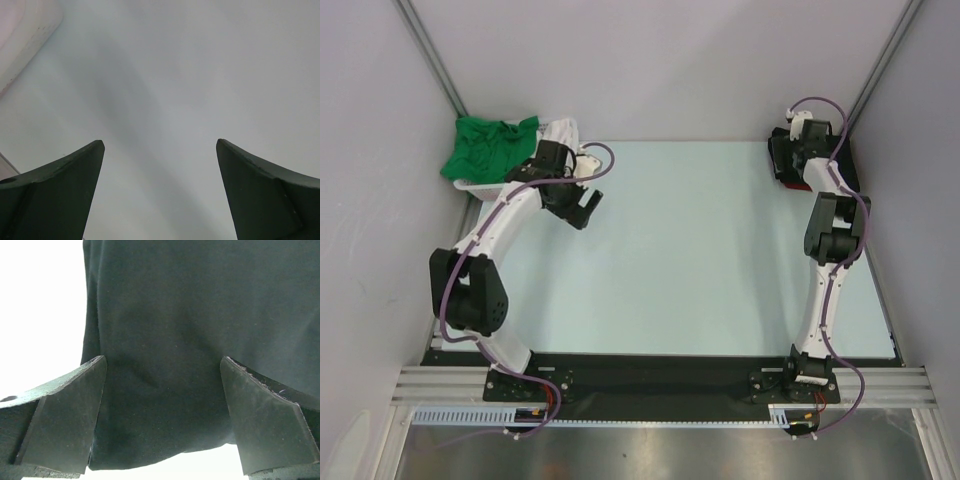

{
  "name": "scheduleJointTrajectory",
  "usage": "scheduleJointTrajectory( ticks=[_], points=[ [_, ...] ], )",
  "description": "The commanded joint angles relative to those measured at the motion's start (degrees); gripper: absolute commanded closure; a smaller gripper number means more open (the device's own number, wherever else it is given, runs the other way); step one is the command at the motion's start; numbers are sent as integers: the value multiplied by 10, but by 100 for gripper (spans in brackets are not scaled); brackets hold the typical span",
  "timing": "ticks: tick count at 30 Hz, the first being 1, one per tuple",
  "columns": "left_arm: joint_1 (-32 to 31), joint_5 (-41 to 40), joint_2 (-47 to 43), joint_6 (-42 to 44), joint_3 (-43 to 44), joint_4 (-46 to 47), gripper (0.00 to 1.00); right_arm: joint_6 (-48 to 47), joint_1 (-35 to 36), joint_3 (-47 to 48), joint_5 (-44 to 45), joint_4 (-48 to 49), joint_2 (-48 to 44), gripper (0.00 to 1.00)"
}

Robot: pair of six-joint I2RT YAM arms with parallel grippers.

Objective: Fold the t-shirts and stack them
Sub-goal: Neatly place the folded tshirt to the corner

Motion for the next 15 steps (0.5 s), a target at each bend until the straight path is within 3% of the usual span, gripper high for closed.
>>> scheduleJointTrajectory(
  ticks=[1, 3, 9, 15],
  points=[
    [1, 13, -42, 12, -8, 18, 0, 11, -3, 19, -47, -33, 5, 0],
    [4, 15, -52, 12, -16, 20, 0, 13, 8, 16, -86, -51, 7, 2],
    [8, 19, -69, 17, -22, 21, 0, 65, 1, 4, -27, -37, -2, 0],
    [16, 21, -86, 20, -24, 24, 0, 110, -17, 4, -30, -19, -86, 0]
  ],
)
